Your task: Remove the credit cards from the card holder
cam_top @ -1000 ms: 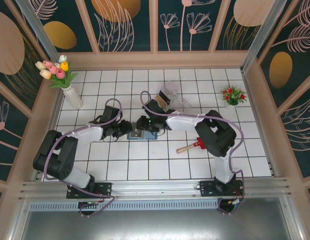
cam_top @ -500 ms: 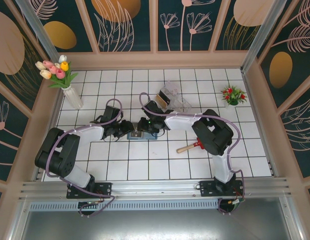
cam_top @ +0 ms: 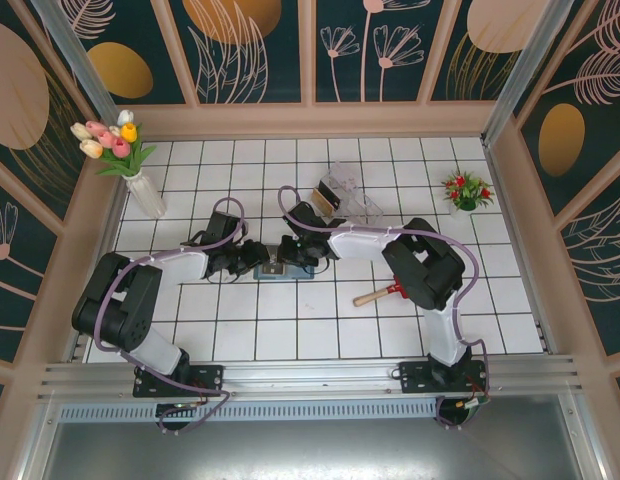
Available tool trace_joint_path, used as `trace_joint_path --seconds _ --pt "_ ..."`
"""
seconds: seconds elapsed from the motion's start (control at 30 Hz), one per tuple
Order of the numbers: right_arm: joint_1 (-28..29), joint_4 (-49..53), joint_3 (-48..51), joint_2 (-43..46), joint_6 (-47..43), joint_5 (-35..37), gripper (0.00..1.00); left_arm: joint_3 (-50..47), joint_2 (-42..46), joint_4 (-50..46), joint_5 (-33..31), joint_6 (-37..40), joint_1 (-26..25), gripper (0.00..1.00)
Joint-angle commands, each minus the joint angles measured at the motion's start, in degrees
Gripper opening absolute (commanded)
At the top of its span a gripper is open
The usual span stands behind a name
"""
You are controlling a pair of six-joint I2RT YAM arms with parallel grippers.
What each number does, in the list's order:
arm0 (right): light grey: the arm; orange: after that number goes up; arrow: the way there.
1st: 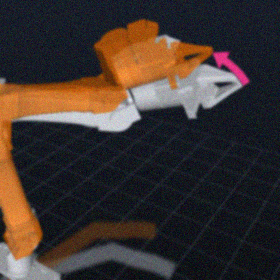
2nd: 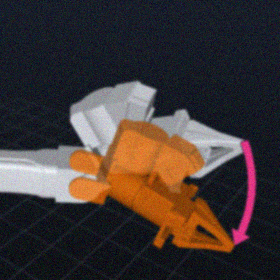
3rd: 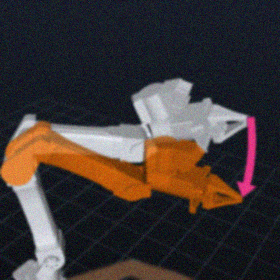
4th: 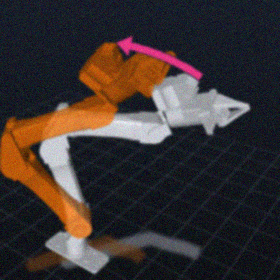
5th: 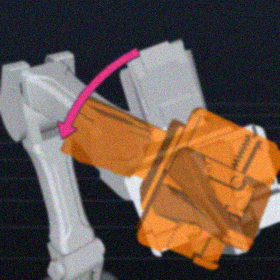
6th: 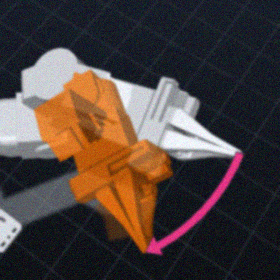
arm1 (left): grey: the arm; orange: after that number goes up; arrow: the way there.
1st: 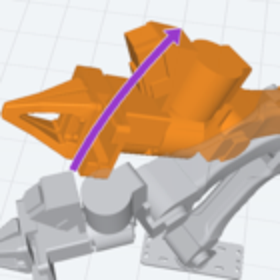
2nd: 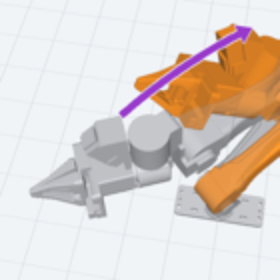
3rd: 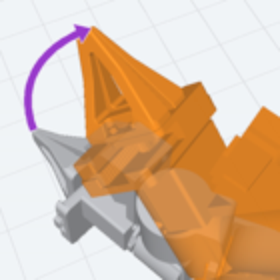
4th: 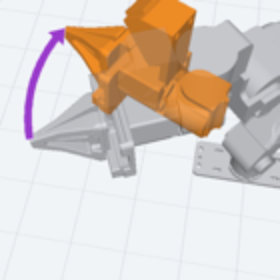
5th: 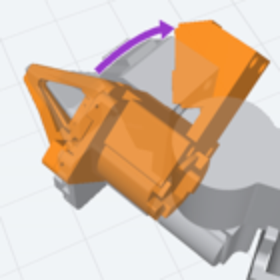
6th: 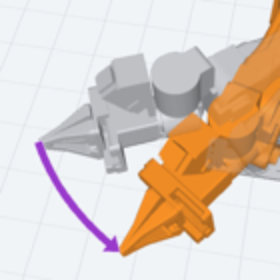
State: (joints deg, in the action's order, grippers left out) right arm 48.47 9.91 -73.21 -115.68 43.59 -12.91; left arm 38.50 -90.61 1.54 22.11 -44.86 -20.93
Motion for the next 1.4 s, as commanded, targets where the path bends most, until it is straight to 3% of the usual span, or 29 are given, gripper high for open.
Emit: trace_joint_path --seconds 0.0,0.3,0.4,0.63,1.03,1.2,1.37 --pt "0.31 3.8 -0.74 -2.6 -0.71 1.39 0.21 -0.3 -0.54 1.01 2.4 -0.01 0.08 0.3" --pt "0.37 4.24 -0.82 -3.04 -0.78 1.65 0.13 -0.02 0.41 0.79 3.66 0.87 0.07 0.28" --pt "0.36 4.33 -0.79 -3.03 -0.7 1.74 0.13 -0.02 1.46 0.61 3.34 1.13 0.08 0.24" --pt "0.39 4.15 -0.75 -2.99 -0.45 1.66 0.12 -0.18 1.94 0.98 3.91 1.28 0.1 0.24" --pt "-0.21 -0.99 2.07 0.83 -0.1 -0.97 0.15 -1.81 2.46 8.02 13.39 -0.02 0.09 0.26" --pt "-0.66 -2.88 3.55 2.66 0.36 -1.52 0.17 -1.62 1.88 5.71 11.92 1.55 0.1 0.23" --pt "-1.14 -2.61 4.54 5.18 0.39 0.21 0.19 -0.5 2.01 0.18 6.39 4.34 0.1 0.12"
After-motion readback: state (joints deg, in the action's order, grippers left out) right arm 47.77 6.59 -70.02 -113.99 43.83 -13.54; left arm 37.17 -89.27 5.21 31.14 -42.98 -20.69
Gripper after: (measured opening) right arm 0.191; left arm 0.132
